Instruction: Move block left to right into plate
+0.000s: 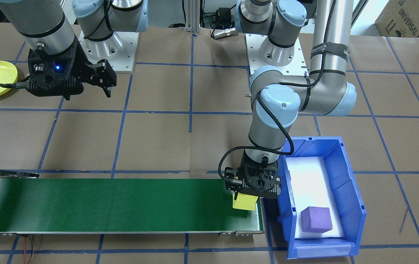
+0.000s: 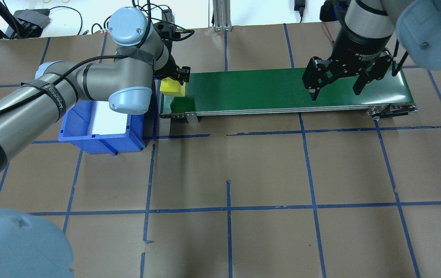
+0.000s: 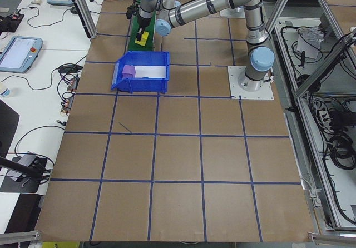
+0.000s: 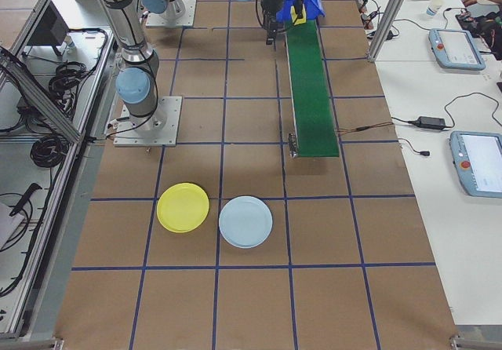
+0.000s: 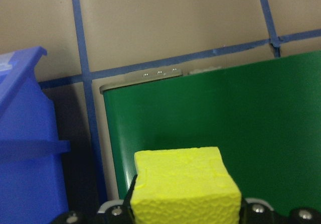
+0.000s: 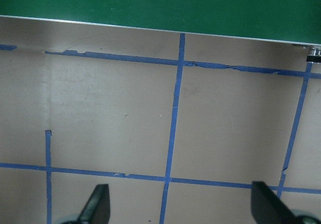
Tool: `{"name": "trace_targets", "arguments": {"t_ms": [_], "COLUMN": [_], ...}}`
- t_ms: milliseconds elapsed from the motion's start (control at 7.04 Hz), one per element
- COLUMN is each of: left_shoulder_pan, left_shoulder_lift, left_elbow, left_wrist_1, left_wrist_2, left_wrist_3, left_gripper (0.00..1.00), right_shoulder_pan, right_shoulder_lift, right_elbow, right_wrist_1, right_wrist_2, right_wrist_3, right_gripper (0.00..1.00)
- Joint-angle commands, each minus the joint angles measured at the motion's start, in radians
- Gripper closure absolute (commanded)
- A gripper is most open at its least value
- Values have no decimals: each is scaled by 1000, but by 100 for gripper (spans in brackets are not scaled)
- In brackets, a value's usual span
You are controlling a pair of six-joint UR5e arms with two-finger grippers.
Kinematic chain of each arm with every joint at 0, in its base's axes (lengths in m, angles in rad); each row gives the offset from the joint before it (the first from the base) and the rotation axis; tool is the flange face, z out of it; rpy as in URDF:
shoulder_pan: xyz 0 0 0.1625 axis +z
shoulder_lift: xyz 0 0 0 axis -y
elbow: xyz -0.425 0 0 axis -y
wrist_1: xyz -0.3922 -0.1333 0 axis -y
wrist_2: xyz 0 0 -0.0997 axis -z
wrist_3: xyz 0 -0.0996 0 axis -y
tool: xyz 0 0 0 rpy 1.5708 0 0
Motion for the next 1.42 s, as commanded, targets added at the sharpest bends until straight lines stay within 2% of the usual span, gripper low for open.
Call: {"name": "trace_targets", "arguments": {"t_ms": [0, 426, 711, 995, 1279], "left_shoulder_pan": [0, 5, 98, 210, 243], "left_shoulder_lift": [-9, 24, 89, 97, 74], "left_elbow": [19, 19, 19, 16, 3], "left_wrist_1": [3, -11, -64, -95, -95], "left_wrist_2": [-10, 1, 3, -5, -3], "left_wrist_3": [-5, -22, 82, 155, 200], "left_gripper": [1, 0, 0, 0, 0], "right_shoulder_pan": [-2, -3, -3, -11, -35], "right_shoulder_lift": [0, 0, 0, 2, 0], "right_elbow": [0, 0, 0, 0, 0], "right_wrist_1": [0, 3, 3, 8, 11], "right_wrist_2": [1, 1, -1, -4, -3], "right_wrist_3": [0, 0, 0, -2, -8], "right_gripper": [0, 0, 0, 0, 0]}}
